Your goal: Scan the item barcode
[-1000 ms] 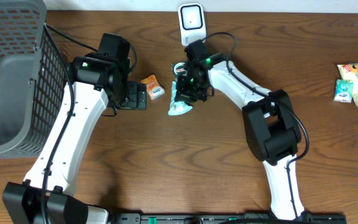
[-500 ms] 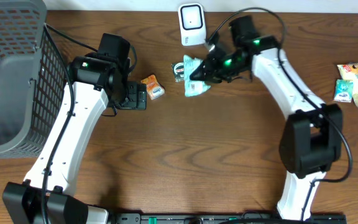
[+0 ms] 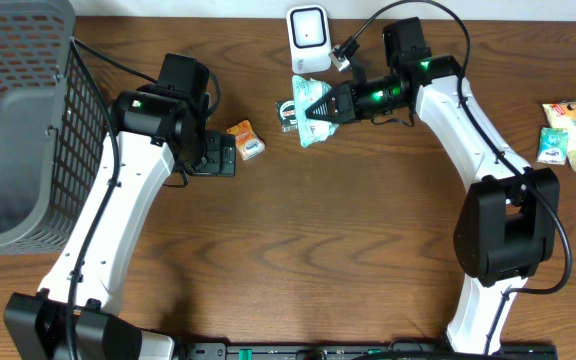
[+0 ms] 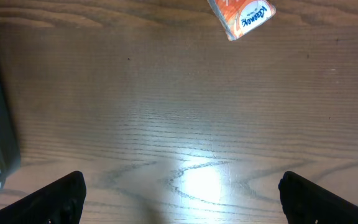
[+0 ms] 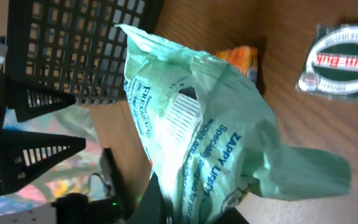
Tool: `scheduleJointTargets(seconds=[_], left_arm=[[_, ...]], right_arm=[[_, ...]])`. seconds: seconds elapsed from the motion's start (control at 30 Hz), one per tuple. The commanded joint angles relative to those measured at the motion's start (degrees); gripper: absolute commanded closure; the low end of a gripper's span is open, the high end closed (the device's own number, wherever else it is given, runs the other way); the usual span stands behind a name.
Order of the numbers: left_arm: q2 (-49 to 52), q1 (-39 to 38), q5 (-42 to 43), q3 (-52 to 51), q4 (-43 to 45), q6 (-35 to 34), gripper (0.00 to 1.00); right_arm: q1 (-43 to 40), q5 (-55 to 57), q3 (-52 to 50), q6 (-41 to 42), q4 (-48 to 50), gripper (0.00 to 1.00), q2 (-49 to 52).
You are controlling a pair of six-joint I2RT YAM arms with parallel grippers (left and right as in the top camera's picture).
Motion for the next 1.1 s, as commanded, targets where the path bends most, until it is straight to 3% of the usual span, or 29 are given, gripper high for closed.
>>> scheduleJointTargets(seconds=[0.0, 0.4, 0.63, 0.83, 1.07], left_arm=[[0.15, -0.02, -0.31, -0.15, -0.20, -0.31, 0.02], [0.15, -0.02, -0.31, -0.15, -0.22, -0.31, 0.02], [0.15, -0.02, -0.31, -0.15, -0.22, -0.31, 0.02], [0.15, -0.02, -0.31, -0.15, -0.22, -0.31, 0.02], [0.15, -0.02, -0.31, -0.15, -0.22, -0.31, 0.02]], right_arm=[[-0.35, -2.16, 0.46, -4.15, 1.92, 0.99, -0.50], [-0.28, -2.10, 0.44, 4.04, -0.22, 0.99, -0.50], [0.22, 8.46, 0.39, 10.88, -4.22, 0.99, -0.50], [0.90, 10.95, 0.39, 16.33, -4.87, 0.98, -0.50], [1.18, 10.93, 0.39, 17.09, -5.11, 0.98, -0.50]])
